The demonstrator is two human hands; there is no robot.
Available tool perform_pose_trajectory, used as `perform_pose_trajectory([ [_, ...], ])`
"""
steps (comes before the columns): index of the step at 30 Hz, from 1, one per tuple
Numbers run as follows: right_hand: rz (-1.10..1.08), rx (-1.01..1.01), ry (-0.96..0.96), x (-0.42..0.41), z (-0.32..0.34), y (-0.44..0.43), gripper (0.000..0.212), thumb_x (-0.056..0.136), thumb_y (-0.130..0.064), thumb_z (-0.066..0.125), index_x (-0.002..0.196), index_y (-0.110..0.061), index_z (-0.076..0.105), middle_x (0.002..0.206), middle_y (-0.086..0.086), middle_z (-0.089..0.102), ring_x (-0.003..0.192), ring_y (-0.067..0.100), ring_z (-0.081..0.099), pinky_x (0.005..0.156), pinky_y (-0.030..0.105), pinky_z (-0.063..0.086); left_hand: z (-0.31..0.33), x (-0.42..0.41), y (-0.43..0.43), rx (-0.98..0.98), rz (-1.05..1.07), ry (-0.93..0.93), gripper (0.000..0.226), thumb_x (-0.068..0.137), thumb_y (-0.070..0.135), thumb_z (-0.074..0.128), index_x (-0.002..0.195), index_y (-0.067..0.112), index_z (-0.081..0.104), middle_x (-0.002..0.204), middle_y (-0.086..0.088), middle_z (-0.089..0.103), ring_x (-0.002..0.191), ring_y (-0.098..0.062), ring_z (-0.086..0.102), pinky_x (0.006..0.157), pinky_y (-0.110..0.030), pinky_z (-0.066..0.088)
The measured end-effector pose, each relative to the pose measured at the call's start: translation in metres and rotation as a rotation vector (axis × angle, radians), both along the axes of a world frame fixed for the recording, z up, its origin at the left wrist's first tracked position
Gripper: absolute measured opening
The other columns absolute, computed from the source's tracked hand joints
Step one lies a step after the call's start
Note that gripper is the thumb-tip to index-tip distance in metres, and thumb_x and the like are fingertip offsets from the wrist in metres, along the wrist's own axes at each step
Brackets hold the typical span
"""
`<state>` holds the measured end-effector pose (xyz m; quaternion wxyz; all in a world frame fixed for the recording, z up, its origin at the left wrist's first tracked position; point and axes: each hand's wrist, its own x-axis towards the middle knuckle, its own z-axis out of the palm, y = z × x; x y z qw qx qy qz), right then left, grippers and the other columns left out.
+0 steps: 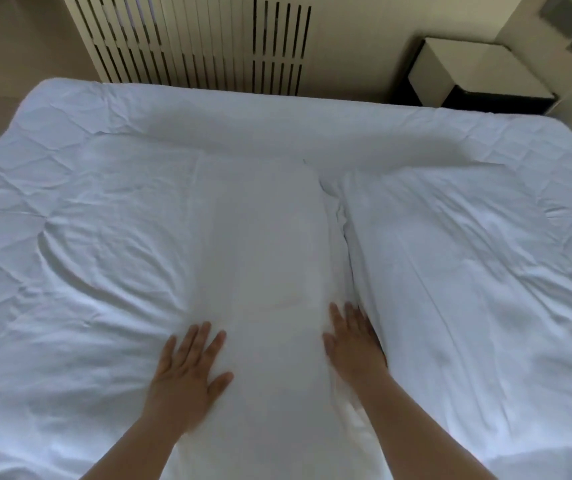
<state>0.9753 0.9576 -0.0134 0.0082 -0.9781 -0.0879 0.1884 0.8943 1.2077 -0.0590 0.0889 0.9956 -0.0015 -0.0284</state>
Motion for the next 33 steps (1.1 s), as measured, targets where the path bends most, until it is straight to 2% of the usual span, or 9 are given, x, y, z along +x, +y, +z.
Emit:
perform_pose_trajectory([
  [2, -0.043, 0.221, 0.029, -0.008, 0.03, -0.01, 0.059, 0.096, -0.034, 0.022, 0.148, -0.017, 0.002, 0.154, 0.002, 0.016, 0.139, 0.013, 0.025, 0.112, 0.021, 0.017, -0.003, 0.002, -0.002, -0.024, -0.016, 0.04, 0.062, 0.094, 0.054, 0.004, 0.124, 0.017, 0.044, 0.121, -0.01, 0.062, 0.143, -0.008, 0.001, 0.115, -0.029, -0.007],
  [4, -0.026, 0.415, -0.272, -0.022, 0.056, -0.015, 0.053, 0.089, -0.026, 0.039, 0.14, -0.017, 0.03, 0.131, 0.004, 0.055, 0.119, 0.011, 0.05, 0.095, 0.015, 0.036, 0.004, 0.007, -0.012, -0.039, -0.021, 0.05, 0.059, 0.092, 0.05, 0.018, 0.119, 0.015, 0.055, 0.117, -0.015, 0.063, 0.132, -0.022, 0.039, 0.114, -0.028, -0.01],
  [6, -0.056, 0.517, -0.589, -0.035, 0.063, -0.042, 0.046, 0.083, -0.025, 0.042, 0.127, -0.013, 0.045, 0.116, 0.009, 0.064, 0.109, 0.013, 0.051, 0.093, 0.02, 0.036, 0.011, 0.017, -0.03, -0.065, 0.132, 0.024, 0.062, 0.079, 0.046, 0.03, 0.118, 0.01, 0.062, 0.123, -0.02, 0.059, 0.118, -0.033, 0.054, 0.114, -0.034, -0.006],
  [9, -0.325, 0.367, -0.599, -0.039, 0.067, -0.107, 0.052, 0.086, -0.032, 0.042, 0.13, -0.005, 0.049, 0.133, 0.02, 0.05, 0.123, 0.031, 0.047, 0.101, 0.037, 0.037, 0.03, 0.028, -0.079, -0.156, 0.099, -0.085, 0.056, 0.074, 0.038, 0.034, 0.12, 0.014, 0.056, 0.123, -0.025, 0.057, 0.121, -0.033, 0.042, 0.104, -0.05, 0.028],
  [14, -0.595, 0.012, -0.116, -0.043, 0.046, -0.218, 0.062, 0.097, -0.045, 0.028, 0.148, -0.024, 0.0, 0.157, 0.0, -0.001, 0.144, 0.02, 0.0, 0.115, 0.041, 0.002, 0.068, 0.044, -0.196, -0.268, -0.185, -0.202, 0.045, 0.095, 0.046, 0.019, 0.126, 0.021, 0.042, 0.134, -0.014, 0.047, 0.125, -0.026, 0.029, 0.109, -0.024, 0.003],
  [22, -0.682, -0.013, 0.099, -0.053, 0.014, -0.395, 0.062, 0.097, -0.049, 0.024, 0.146, -0.028, -0.008, 0.156, -0.006, -0.011, 0.144, 0.013, -0.006, 0.115, 0.045, 0.0, 0.02, 0.07, -0.355, 0.025, -0.262, 0.081, 0.075, 0.094, 0.055, 0.002, 0.115, 0.016, 0.063, 0.114, -0.013, 0.066, 0.099, -0.031, 0.066, 0.113, -0.03, -0.007],
  [25, -0.856, 0.089, 0.121, -0.04, 0.014, -0.461, 0.065, 0.096, -0.048, 0.03, 0.148, -0.023, 0.0, 0.157, 0.002, 0.002, 0.144, 0.021, 0.007, 0.115, 0.044, 0.007, 0.014, 0.063, -0.357, 0.063, -0.239, 0.104, 0.071, 0.092, 0.058, 0.004, 0.12, 0.014, 0.053, 0.116, -0.017, 0.064, 0.109, -0.03, 0.057, 0.113, -0.03, -0.011],
  [29, -1.133, 0.697, 0.105, 0.0, 0.015, -0.491, 0.069, 0.094, -0.036, 0.045, 0.148, -0.017, 0.007, 0.152, 0.013, 0.023, 0.137, 0.03, 0.028, 0.111, 0.039, 0.021, 0.021, 0.064, -0.358, 0.025, -0.032, 0.283, 0.085, 0.084, 0.07, 0.003, 0.13, 0.016, 0.05, 0.128, -0.02, 0.055, 0.121, -0.032, 0.049, 0.108, -0.026, -0.019],
  [33, -1.117, 0.923, 0.118, 0.045, 0.008, -0.489, 0.078, 0.09, -0.029, 0.056, 0.148, -0.015, 0.005, 0.144, 0.011, 0.037, 0.131, 0.024, 0.039, 0.102, 0.029, 0.029, 0.024, 0.079, -0.356, 0.024, 0.156, 0.383, 0.074, 0.081, 0.073, 0.013, 0.139, 0.037, -0.015, 0.155, 0.004, -0.014, 0.143, -0.012, -0.011, 0.107, -0.029, -0.02],
])
